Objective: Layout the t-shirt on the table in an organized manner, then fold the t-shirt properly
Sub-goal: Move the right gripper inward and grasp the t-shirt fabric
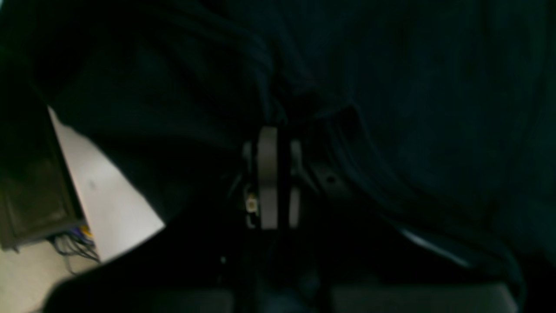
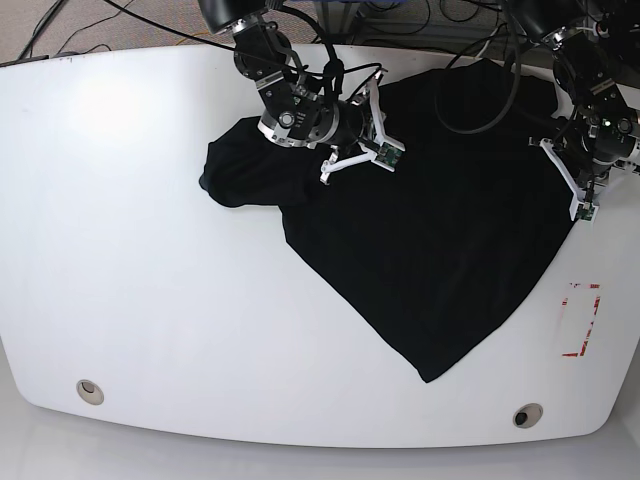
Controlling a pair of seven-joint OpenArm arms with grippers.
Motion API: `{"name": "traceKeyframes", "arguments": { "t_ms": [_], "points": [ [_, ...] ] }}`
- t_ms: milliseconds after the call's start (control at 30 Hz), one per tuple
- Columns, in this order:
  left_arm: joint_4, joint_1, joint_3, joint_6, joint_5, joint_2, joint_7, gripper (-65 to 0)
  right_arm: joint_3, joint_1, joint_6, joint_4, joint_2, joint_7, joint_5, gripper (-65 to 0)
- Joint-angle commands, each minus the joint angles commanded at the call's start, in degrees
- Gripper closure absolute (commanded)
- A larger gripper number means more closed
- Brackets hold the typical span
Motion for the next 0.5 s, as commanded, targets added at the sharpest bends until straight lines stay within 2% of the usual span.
{"name": "traceKeyframes", "arguments": {
  "t_ms": [167, 400, 500],
  "points": [
    [0.0, -0.1, 0.0, 0.1, 0.0, 0.1, 0.0, 0.0, 4.6, -0.8, 0.00, 4.3, 2.5, -1.8, 0.0, 0.0],
    [0.0, -0.5, -0.1, 0.4, 0.2, 1.1, 0.0, 0.0, 11.3, -0.4, 0.00, 6.5, 8.6, -2.6, 0.0, 0.0],
    [0.0, -0.7, -0.2, 0.4, 0.4, 2.6, 0.0, 0.0, 14.9, 0.4, 0.00, 6.4, 10.7, -2.6, 0.0, 0.0]
  ]
}}
